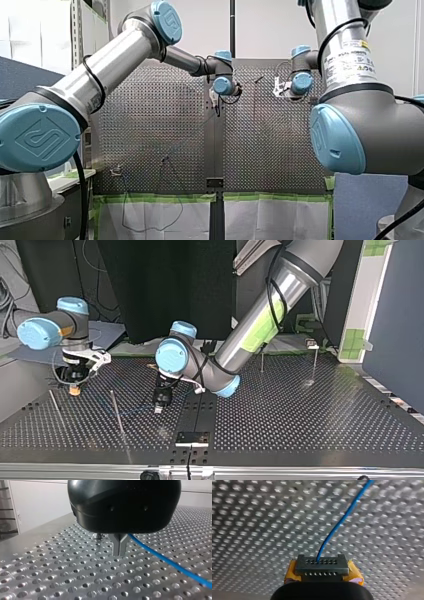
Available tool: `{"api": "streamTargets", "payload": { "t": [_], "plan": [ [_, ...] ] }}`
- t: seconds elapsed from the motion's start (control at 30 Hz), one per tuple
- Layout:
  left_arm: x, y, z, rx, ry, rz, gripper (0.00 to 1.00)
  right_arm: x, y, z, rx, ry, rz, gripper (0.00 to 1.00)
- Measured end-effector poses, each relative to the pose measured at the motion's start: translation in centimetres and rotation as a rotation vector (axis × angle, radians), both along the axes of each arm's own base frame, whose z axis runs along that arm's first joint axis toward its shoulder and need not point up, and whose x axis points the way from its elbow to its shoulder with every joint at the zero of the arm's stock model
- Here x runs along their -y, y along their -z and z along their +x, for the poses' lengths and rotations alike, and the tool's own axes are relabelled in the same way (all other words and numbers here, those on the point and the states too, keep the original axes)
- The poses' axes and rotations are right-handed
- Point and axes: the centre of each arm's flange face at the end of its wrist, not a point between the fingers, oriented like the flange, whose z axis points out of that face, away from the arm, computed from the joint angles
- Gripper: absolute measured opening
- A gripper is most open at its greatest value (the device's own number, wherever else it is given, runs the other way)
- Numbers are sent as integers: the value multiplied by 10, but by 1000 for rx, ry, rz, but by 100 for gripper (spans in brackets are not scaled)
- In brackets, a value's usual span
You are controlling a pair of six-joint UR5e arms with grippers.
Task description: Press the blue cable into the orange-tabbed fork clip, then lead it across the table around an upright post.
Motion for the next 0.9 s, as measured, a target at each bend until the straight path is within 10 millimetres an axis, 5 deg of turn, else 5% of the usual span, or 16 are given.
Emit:
{"api": "streamTargets", "payload": {
  "t": [0.33, 0.4, 0.63, 0.67, 0.7, 0.73, 0.9],
  "plan": [
    [-4, 7, 1, -10, -10, 13, 0, -11, 31, 4, 10, -10, 25, 0],
    [-4, 8, 1, -12, -12, 17, 12, -14, 38, 4, 14, -11, 27, 0],
    [-4, 9, 0, -8, -11, 42, 23, -22, 65, 4, 37, -10, 40, 0],
    [-4, 10, 0, -7, -11, 47, 30, -22, 69, 4, 39, -10, 40, 0],
    [-4, 9, 0, -5, -11, 51, 49, -22, 73, 4, 42, -10, 38, 0],
    [-4, 9, 0, -4, -11, 55, 49, -21, 76, 4, 43, -10, 35, 0],
    [-4, 10, -3, -9, -22, 71, 90, -21, 95, 4, 41, -2, 44, 0]
  ]
}}
